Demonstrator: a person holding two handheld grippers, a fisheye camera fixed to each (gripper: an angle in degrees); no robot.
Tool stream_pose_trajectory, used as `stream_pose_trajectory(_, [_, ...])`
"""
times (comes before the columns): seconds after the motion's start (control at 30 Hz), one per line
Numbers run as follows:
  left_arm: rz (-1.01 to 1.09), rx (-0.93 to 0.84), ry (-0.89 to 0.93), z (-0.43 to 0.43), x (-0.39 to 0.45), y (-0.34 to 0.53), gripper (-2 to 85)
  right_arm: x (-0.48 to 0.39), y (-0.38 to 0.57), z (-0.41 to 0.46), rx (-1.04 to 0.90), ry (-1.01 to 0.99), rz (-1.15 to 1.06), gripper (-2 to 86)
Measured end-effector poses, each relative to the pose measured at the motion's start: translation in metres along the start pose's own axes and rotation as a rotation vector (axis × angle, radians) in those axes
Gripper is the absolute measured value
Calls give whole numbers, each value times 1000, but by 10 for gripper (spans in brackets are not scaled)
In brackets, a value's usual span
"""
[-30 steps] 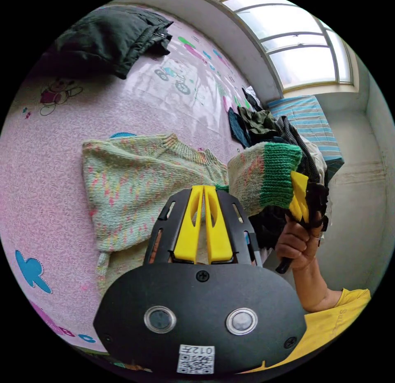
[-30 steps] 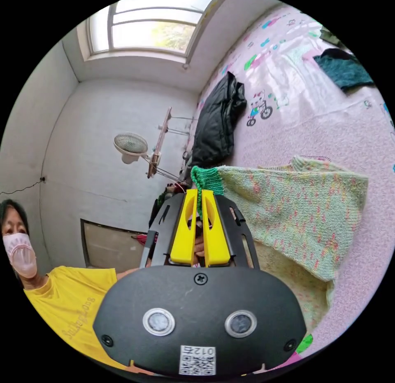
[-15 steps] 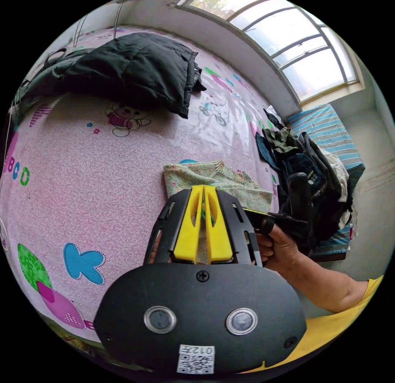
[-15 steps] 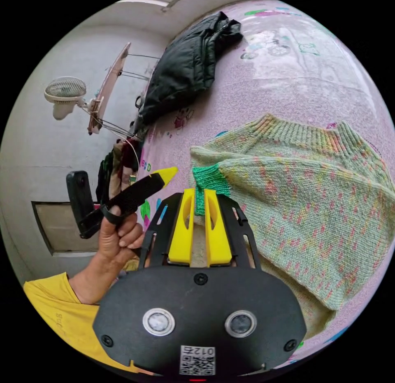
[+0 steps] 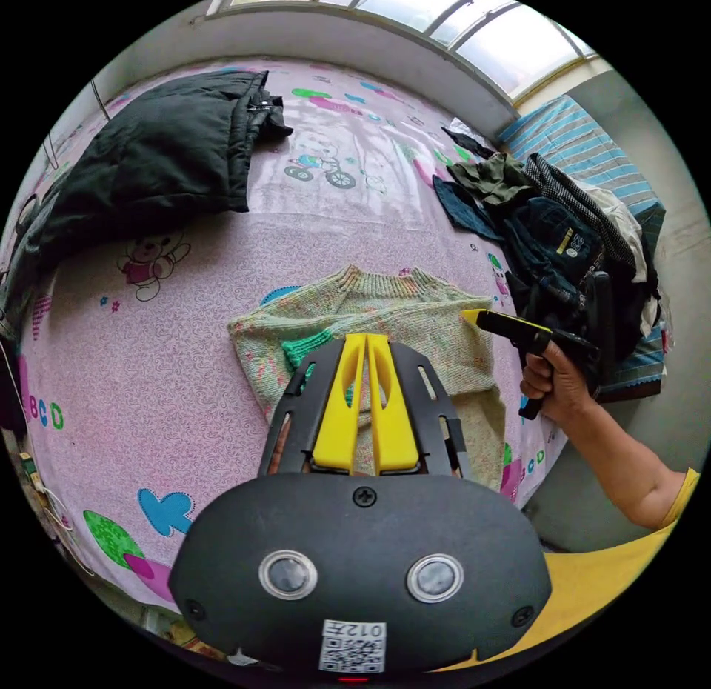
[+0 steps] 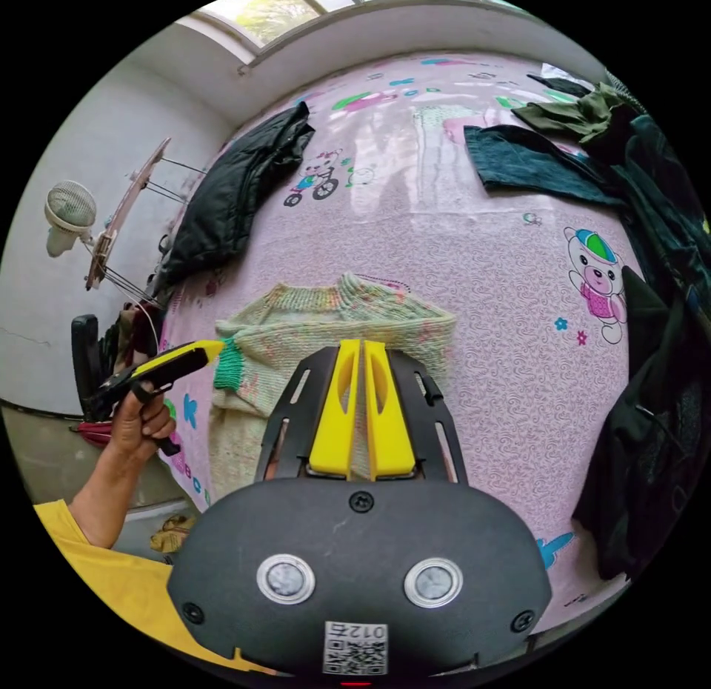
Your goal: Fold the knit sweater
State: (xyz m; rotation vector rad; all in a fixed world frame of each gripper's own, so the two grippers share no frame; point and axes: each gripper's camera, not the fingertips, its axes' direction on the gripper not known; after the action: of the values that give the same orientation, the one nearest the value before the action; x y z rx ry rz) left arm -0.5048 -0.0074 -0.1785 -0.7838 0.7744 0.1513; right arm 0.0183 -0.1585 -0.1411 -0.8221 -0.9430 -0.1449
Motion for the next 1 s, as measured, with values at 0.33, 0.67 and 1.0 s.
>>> stream_pose_trajectory(0.33, [-83, -80, -13, 10, -24, 14, -1, 0, -21, 27, 39, 20, -87, -1])
stream_pose_trajectory(0.67, [-47, -86, -51, 27, -29, 12, -2, 35, -31, 70, -4, 133, 7, 0])
stream_pose_trajectory(1.0, [-35, -10, 6, 4, -37, 43, -2, 40, -1, 57, 52, 60, -64, -1])
